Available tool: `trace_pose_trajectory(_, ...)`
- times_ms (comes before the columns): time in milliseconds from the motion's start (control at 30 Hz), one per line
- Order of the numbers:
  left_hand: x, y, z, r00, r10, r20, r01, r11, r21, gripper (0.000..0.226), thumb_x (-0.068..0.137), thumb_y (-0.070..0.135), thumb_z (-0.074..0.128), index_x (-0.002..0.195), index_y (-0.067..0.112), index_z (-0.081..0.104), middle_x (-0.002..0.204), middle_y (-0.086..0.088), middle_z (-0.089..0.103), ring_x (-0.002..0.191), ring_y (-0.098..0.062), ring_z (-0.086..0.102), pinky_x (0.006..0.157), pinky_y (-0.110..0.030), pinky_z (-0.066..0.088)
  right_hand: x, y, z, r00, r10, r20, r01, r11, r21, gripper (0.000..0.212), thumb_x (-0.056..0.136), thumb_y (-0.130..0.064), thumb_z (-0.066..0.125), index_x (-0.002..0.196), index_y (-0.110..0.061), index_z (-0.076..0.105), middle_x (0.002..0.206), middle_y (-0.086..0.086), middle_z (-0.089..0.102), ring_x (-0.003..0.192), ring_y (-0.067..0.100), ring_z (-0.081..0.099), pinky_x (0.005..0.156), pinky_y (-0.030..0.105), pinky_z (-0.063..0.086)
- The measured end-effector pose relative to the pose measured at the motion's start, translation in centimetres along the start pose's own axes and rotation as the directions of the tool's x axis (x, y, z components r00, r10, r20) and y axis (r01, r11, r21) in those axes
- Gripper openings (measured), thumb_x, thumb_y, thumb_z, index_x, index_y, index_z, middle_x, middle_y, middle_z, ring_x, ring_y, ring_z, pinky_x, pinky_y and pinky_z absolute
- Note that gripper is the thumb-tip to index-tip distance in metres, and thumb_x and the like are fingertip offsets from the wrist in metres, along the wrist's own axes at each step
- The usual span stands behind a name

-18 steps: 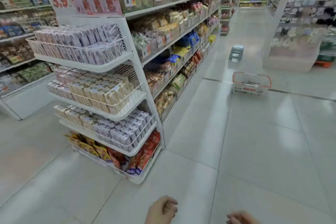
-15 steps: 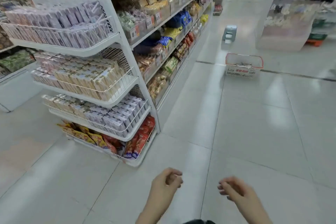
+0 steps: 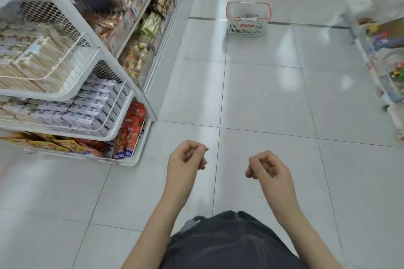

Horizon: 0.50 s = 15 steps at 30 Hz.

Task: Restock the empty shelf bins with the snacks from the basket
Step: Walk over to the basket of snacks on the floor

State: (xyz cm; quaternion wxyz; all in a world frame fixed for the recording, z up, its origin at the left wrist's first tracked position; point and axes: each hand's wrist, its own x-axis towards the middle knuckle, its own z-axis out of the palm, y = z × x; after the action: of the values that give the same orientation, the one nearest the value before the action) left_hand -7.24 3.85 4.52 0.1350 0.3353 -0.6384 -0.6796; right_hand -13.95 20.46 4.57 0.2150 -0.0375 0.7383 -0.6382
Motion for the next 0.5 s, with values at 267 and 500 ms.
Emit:
trace_pose_trajectory(267,3.4,-1.4,0.6,0.988,-0.087,-0.129,0.093,0.995,0.035,0.015,0.092,0.008,0.056,0.078,0.006,0.062,0.053,0.004,0.054,0.051,-0.006,0.050,0.054,-0.015,0.045,7.2,-0.6,-0.1,1.000,0.008,0.015,-0.008,1.000,0.002,0.019,0.090,-0.014,0.061,0.077,-0.002,0.054,0.064,0.007,0.058,0.062,0.009,0.056,0.069,0.023,0.047)
trace_pose_trajectory(500,12.8,-0.4,0.7,0.970,-0.135,-0.203,0.147,0.988,0.044,0.013,0.091,0.008,0.057,0.080,0.004,0.063,0.052,0.005,0.055,0.052,-0.007,0.050,0.056,-0.016,0.046,18.1,-2.3,2.5,0.999,0.024,0.039,-0.024,1.000,0.005,0.019,0.089,-0.012,0.062,0.076,-0.001,0.054,0.067,0.010,0.057,0.061,0.008,0.056,0.066,0.019,0.047)
